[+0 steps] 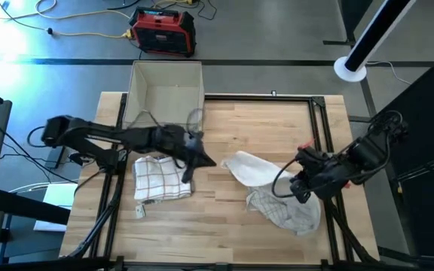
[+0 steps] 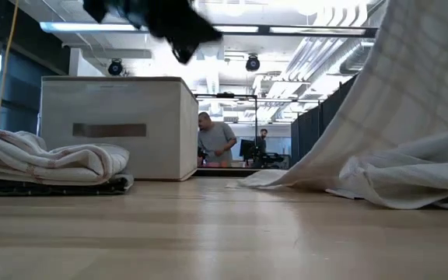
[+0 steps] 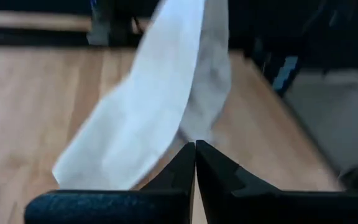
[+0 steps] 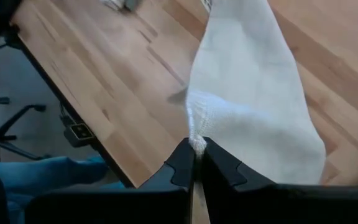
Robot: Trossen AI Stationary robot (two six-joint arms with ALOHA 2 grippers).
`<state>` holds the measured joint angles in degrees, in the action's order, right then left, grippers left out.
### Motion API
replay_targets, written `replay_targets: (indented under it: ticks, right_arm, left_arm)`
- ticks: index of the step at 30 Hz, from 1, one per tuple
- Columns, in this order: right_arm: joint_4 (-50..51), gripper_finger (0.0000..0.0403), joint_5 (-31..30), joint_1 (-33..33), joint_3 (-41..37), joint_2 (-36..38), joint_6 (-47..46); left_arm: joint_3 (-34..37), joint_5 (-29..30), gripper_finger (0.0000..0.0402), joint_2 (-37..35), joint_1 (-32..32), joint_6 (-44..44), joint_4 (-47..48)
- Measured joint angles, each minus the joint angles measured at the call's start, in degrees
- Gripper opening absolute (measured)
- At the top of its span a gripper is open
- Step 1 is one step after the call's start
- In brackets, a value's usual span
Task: Fold towel
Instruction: Fold the white towel
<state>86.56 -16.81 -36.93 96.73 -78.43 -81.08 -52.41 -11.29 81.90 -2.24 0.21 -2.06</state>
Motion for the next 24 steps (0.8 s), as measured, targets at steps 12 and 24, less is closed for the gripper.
replay_targets:
  ticks: [12, 24]
  right_arm:
    - [1.95, 0.0004, -1.38, 0.02, -1.33, 0.04, 0.92]
    - [0.17, 0.0004, -2.37, 0.07, -1.33, 0.07, 2.03]
  left_arm:
    - [-4.57, -3.19, 0.0064, 18.18, 2.83, 13.2, -6.5]
    - [-15.26, -0.52, 0.0183, 30.65, 8.88, 37.12, 7.46]
